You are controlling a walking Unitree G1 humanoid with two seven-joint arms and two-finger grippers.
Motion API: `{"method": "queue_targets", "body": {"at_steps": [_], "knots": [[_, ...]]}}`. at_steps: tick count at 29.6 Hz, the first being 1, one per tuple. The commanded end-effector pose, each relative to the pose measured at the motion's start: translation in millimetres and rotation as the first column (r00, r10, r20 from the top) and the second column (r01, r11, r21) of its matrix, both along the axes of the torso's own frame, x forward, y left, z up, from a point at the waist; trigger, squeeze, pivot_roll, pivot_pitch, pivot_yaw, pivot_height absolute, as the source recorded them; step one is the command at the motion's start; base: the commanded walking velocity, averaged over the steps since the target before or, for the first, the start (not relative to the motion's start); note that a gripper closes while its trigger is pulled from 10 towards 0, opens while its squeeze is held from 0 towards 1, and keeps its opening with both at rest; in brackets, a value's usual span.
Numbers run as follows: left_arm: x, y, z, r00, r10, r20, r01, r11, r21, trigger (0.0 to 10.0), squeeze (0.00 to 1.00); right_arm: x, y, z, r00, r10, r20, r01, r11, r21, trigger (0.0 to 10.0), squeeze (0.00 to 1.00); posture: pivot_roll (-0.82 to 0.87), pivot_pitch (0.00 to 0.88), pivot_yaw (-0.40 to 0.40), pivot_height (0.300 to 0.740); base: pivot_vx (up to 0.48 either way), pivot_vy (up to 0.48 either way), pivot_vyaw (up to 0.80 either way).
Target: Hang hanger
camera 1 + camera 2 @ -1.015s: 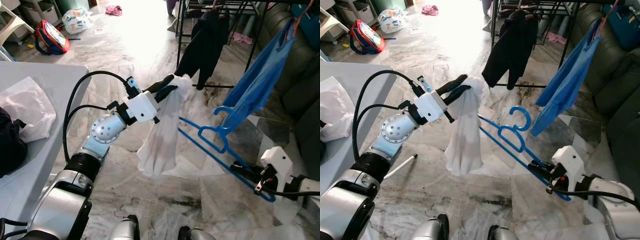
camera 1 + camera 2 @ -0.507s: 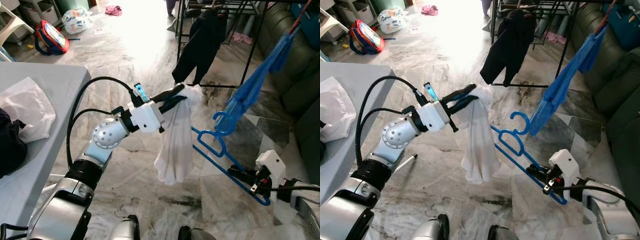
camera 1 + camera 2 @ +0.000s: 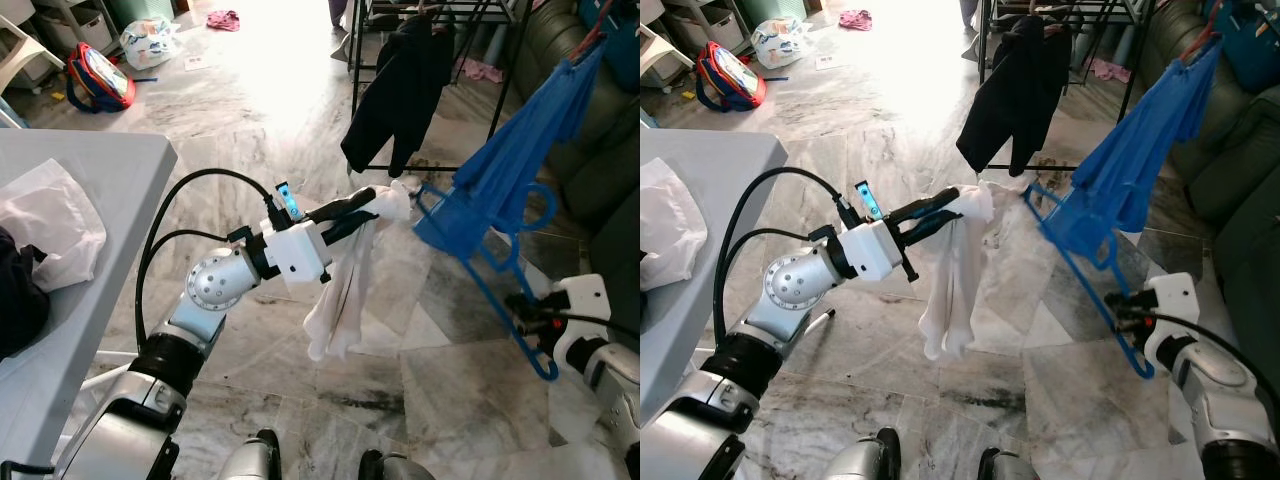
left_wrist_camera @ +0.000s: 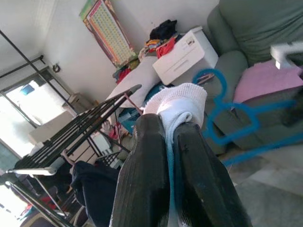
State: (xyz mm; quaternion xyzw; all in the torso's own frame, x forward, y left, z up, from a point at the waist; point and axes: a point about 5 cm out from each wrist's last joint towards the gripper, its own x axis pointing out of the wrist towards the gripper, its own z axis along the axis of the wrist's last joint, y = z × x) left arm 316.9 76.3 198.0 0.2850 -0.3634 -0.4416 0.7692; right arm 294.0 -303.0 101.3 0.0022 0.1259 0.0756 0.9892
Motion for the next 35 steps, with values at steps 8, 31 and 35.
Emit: {"method": "queue_targets", "body": {"at_steps": [8,31,35], "knots": [[-1.7,-3.9,-29,0.997,0.079,-0.027,-0.077,0.996,0.055,10.0,0.0,21.2,16.3,53,0.962,-0.077,0.261,0.019,0.976,0.216,10.0,0.0,-0.04,0.225,0.009,0.74,0.0,0.0,0.0],[8.4,-17.4,-80,0.927,0.37,-0.064,-0.361,0.925,0.119,10.0,0.0,-19.5,133.0,72,0.852,0.319,0.416,-0.52,0.606,0.601,10.0,0.0,-0.06,0.218,0.002,0.74,0.0,0.0,0.0],[12.2,-13.4,-78,0.912,0.408,-0.035,-0.402,0.909,0.107,10.0,0.0,-7.2,115.9,72,0.909,0.166,0.383,-0.399,0.617,0.679,10.0,0.0,-0.06,0.216,0.003,0.74,0.0,0.0,0.0]]}}
